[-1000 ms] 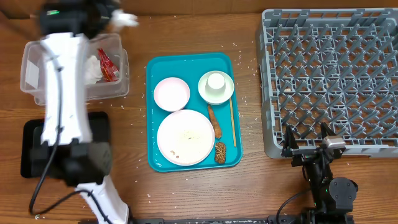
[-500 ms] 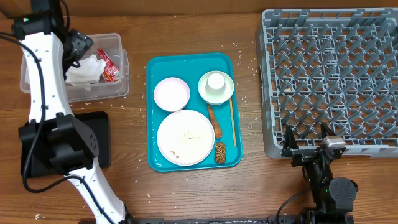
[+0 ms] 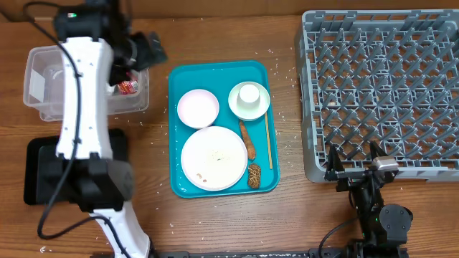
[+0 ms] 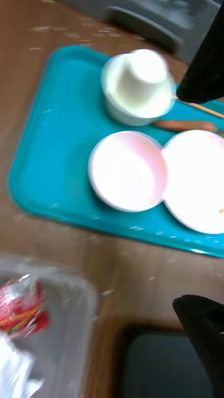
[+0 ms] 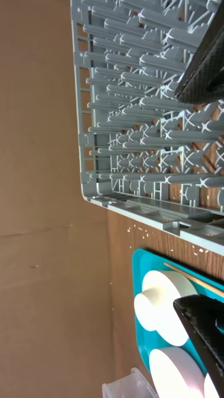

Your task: Sort waste into correct bins and load items into the dishwasher

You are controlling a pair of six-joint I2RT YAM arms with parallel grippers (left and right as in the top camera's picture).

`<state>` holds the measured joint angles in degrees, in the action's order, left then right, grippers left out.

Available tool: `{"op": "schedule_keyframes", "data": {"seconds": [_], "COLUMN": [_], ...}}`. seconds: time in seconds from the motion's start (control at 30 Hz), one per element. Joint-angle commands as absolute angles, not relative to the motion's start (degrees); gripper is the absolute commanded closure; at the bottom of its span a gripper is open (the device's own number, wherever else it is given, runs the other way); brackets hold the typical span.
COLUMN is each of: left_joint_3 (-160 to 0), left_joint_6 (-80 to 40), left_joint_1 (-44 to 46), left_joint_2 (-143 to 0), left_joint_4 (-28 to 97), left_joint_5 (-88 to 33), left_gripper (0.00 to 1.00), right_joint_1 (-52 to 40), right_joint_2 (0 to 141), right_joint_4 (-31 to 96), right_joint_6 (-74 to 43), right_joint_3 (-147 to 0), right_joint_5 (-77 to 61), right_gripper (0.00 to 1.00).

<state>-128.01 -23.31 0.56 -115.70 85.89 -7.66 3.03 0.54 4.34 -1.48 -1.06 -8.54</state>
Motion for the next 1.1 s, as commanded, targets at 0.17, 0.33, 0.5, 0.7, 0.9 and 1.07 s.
{"op": "schedule_keyframes", "data": {"seconds": [0.17, 0.33, 0.5, 0.7, 0.9, 1.07], "left_joint_3": [-120.6, -112.2, -104.4, -98.8, -92.8, -89.5], "left_joint_6": [-22.7, -22.8, -25.0, -27.5, -27.9, -27.9], "left_joint_1": [11.6, 15.1, 15.6, 13.1, 12.4, 12.4], "left_joint_2": [-114.7, -114.7, -114.7, -114.8, -114.8, -114.8], "left_joint_4": [88.2, 82.6, 76.1, 72.9, 67.5, 63.8], "left_joint_5": [-4.0, -2.0, 0.0, 4.4, 4.4, 1.1], "left_gripper": [0.00, 0.00, 0.08, 0.21, 0.31, 0.31], "right_joint_1": [3.4, 3.4, 3.4, 3.4, 3.4, 3.4], "right_joint_2": [0.2, 0.2, 0.2, 0.2, 0.2, 0.2], "right_joint_4": [4.1, 4.1, 4.1, 4.1, 4.1, 4.1], "right_joint_6": [-1.3, -1.3, -1.3, -1.3, -1.3, -1.3], "right_joint_3": [-0.5, -0.5, -0.5, -0.5, -0.5, -0.5], "right_joint_5": [-8.0, -8.0, -8.0, -8.0, -8.0, -8.0], "right_gripper": [0.00, 0.00, 0.00, 0.00, 0.00, 0.00]}}
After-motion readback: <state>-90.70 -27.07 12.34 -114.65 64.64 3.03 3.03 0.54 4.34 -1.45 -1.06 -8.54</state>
